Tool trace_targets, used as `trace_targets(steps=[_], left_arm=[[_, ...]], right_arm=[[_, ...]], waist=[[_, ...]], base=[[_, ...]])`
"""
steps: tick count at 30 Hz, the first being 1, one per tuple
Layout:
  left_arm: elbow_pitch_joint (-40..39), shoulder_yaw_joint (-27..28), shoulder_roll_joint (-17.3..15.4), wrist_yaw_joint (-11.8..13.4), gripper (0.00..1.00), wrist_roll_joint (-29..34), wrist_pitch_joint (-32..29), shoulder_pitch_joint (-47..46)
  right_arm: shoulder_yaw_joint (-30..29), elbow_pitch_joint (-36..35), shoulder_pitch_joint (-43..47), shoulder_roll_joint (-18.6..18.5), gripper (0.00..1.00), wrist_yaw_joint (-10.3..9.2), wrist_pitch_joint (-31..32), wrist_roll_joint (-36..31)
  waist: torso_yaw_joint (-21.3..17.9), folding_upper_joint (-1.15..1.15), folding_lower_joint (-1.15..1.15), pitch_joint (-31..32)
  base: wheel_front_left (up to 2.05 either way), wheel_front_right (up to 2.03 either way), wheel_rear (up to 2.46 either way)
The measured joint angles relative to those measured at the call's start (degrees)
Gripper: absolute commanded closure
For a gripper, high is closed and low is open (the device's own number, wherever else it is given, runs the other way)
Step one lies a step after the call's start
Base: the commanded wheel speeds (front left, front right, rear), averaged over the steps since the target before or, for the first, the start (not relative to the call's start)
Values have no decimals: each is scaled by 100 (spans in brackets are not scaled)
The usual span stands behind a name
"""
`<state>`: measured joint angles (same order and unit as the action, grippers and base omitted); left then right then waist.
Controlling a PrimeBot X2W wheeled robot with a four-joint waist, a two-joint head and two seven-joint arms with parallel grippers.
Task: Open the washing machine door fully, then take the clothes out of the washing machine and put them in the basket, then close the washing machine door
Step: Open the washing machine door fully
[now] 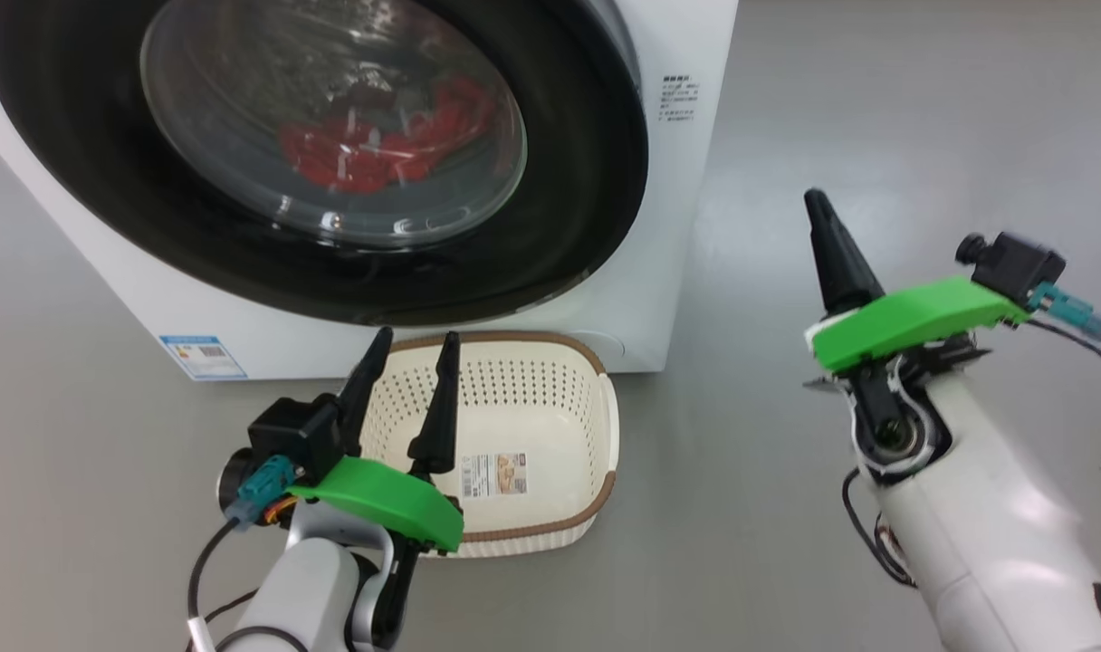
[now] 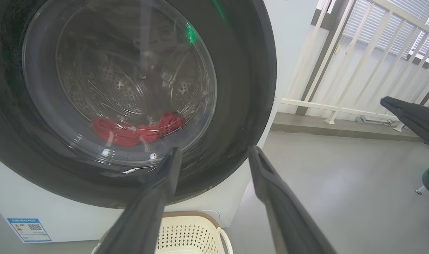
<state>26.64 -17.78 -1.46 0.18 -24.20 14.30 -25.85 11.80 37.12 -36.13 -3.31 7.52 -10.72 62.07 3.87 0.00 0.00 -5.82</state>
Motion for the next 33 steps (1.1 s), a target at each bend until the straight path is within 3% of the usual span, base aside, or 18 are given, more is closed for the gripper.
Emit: trace_targets(steps=[7,18,33], left_arm=[[-281,-60,-1,47,0,-110,1,-130],[-421,-59,-46,33,0,-166,0,-336],[-977,-67,-40,-30,0,-201,1,-691]], right_arm=[[-186,-68,-549,-145,100,-1,683,1066],[-606,-2,-1419,-179,100,-7,2347,2835],[-772,493,-2649,-213,100,-8,3556,3492]], waist=[[76,0,0,-437],[160,0,0,-1132],[358,0,0,-1987]], base=[[0,0,0],[0,0,0],[0,0,0]])
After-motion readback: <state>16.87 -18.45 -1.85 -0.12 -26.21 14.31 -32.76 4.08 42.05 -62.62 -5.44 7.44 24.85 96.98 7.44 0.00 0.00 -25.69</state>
